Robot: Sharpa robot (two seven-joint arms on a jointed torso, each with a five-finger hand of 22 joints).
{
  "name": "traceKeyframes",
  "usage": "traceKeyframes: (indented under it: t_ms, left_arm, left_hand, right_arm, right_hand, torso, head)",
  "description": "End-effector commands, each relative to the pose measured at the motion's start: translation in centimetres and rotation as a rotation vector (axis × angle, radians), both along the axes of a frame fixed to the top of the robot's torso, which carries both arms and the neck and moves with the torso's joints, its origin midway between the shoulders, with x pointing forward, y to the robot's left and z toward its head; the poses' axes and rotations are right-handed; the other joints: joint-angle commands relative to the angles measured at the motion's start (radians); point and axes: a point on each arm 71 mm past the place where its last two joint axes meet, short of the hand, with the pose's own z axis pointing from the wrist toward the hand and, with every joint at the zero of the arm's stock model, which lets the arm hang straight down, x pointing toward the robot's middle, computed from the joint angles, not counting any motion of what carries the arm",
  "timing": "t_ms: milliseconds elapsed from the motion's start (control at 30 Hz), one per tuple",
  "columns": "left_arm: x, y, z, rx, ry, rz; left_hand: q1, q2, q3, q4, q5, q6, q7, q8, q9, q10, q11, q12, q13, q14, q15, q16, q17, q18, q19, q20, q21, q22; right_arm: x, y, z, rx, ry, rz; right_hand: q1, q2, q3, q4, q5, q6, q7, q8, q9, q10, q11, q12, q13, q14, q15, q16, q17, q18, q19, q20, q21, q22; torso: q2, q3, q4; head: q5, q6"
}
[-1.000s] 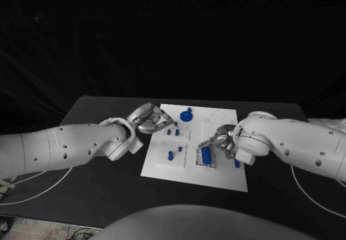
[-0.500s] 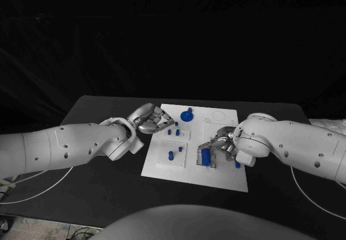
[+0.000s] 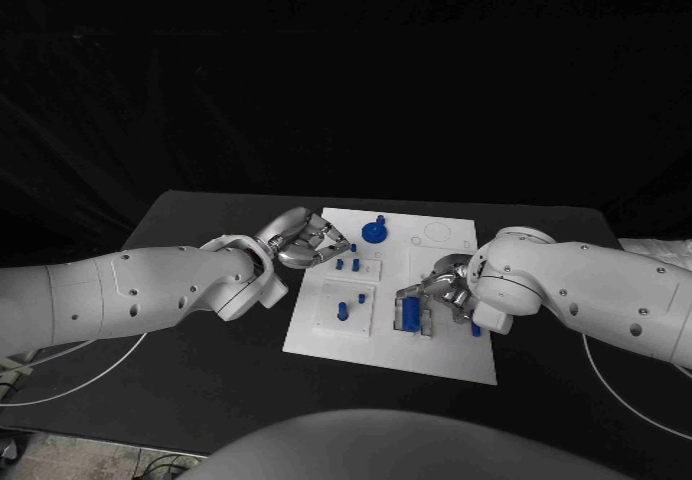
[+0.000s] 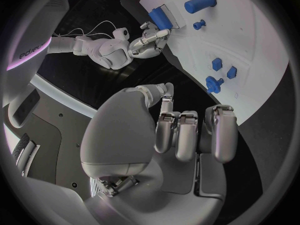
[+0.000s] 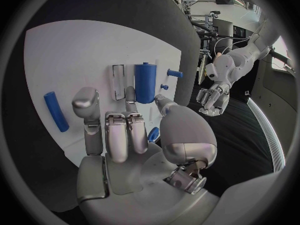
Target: Assemble the parts on the task board
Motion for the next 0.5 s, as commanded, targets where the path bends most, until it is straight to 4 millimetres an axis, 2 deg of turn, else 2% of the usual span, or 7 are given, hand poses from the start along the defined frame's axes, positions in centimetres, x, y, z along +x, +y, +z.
traceKeyframes:
  t_ms: [33,267,333,500]
  left_arm:
    - [-0.07,-0.28,-0.06,0.003,0.012,-0.021]
    - [-0.08,-0.32,-0.11,0.006,0.017,-0.024]
    - [-0.08,-0.31,-0.12,0.008,0.019,-0.025]
    - [-0.08,-0.29,-0.15,0.010,0.022,-0.026]
  left_hand:
    - [0.004,-0.007,-0.004,-0.003,0.005,-0.001,-0.009,0.006,0.001,0.078,-0.007,0.001,0.235,0.103,-0.009,0.003,0.263,-0.001,0.025,-0.002,-0.001,0.235]
    - [0.008,-0.007,-0.004,-0.005,0.005,0.000,-0.009,0.007,0.001,0.079,-0.007,0.002,0.237,0.103,-0.009,0.003,0.263,-0.001,0.025,-0.002,0.000,0.235]
    - [0.011,-0.008,-0.003,-0.006,0.006,0.000,-0.009,0.008,0.002,0.080,-0.007,0.003,0.237,0.103,-0.009,0.003,0.263,-0.001,0.026,-0.002,0.000,0.235]
    - [0.013,-0.008,-0.003,-0.007,0.006,0.000,-0.010,0.008,0.002,0.080,-0.007,0.003,0.238,0.103,-0.010,0.003,0.263,-0.001,0.026,-0.002,0.000,0.235]
  right_arm:
    - [-0.16,-0.06,-0.14,-0.006,0.012,0.013]
    - [-0.15,-0.22,-0.17,-0.004,0.011,0.006]
    - [-0.14,-0.29,-0.19,-0.001,0.011,0.002]
    - [-0.14,-0.45,-0.20,0.015,0.008,-0.019]
  right_hand:
    - [-0.008,-0.007,-0.014,0.002,-0.034,-0.008,0.003,-0.008,-0.006,0.107,0.008,0.004,0.263,0.094,0.006,-0.005,0.246,0.010,0.006,0.010,0.005,0.104]
    - [-0.011,-0.011,-0.031,0.006,-0.059,-0.012,0.004,-0.013,-0.011,0.107,0.009,0.004,0.263,0.091,0.006,-0.009,0.243,0.010,0.013,0.011,0.006,0.105]
    - [-0.015,-0.024,-0.052,0.010,-0.088,-0.015,0.006,-0.018,-0.015,0.107,0.011,0.004,0.263,0.091,0.007,-0.009,0.242,0.010,0.016,0.012,0.005,0.105]
    - [-0.025,-0.049,-0.098,0.024,-0.096,-0.019,0.007,-0.021,-0.018,0.107,0.013,0.004,0.263,0.092,0.008,-0.008,0.244,0.009,0.020,0.013,0.004,0.106]
  torso:
    - [0.001,0.0001,0.0001]
    - [0.000,0.0002,0.0002]
    - [0.000,0.0002,0.0001]
    - [0.000,0.0003,0.0002]
  head:
    - [0.001,0.000]
    - [0.002,0.000]
    - [0.003,0.000]
    - [0.005,0.000]
